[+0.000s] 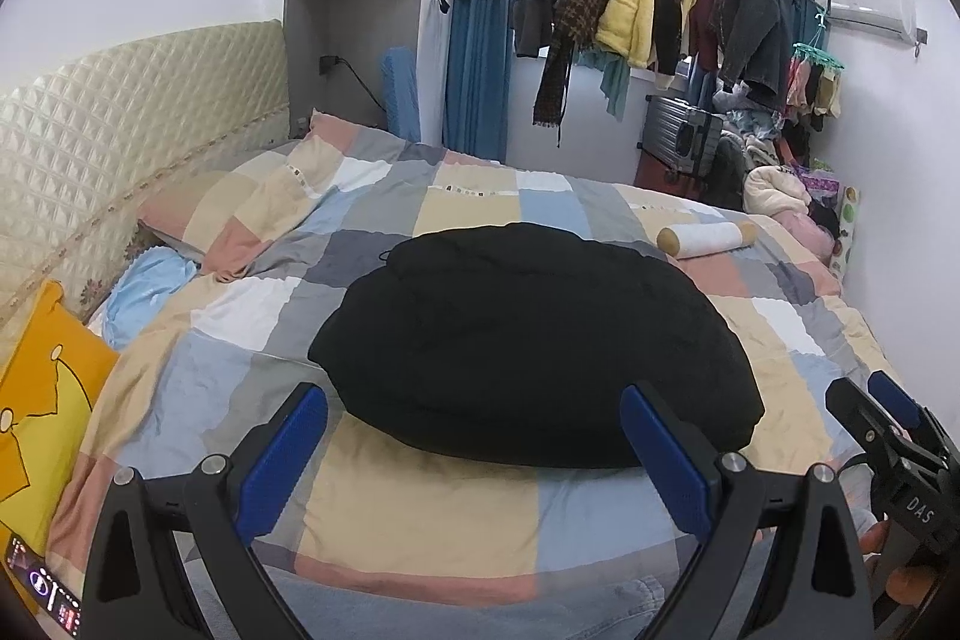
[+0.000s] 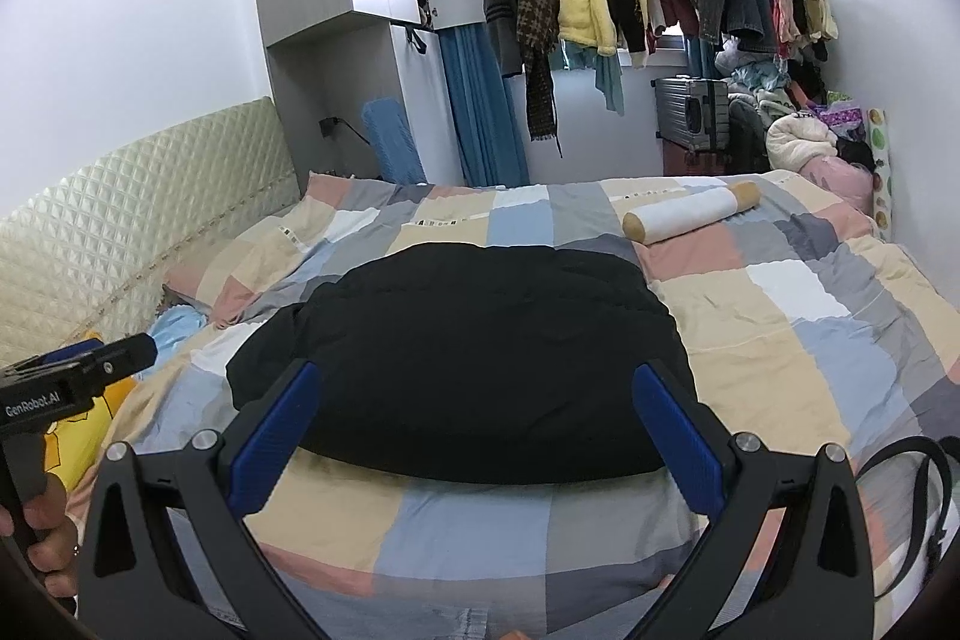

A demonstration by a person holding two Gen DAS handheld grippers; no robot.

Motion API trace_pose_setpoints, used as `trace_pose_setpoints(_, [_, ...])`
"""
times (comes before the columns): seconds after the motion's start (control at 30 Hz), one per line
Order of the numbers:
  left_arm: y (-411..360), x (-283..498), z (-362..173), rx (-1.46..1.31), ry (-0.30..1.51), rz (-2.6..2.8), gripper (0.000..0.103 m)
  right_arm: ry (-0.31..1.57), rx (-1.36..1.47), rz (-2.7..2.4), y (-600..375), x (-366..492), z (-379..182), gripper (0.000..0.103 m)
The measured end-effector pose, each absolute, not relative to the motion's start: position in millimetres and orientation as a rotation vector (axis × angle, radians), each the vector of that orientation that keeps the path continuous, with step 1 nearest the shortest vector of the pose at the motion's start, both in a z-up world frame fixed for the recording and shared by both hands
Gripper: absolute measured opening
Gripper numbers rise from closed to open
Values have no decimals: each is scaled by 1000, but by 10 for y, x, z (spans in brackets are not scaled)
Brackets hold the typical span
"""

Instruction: Fold large clothes

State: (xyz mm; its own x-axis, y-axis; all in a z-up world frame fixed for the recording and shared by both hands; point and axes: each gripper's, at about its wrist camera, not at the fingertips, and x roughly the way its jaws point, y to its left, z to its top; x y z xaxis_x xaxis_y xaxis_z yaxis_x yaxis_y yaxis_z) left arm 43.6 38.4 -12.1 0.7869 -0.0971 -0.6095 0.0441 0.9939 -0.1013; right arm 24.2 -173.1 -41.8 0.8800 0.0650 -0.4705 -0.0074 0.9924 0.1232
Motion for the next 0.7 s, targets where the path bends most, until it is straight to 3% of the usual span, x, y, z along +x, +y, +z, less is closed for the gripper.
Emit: trace_pose_setpoints(0.7, [373,423,-136,-78,675,-63,99,502,91,27,-1692,218,-450,103])
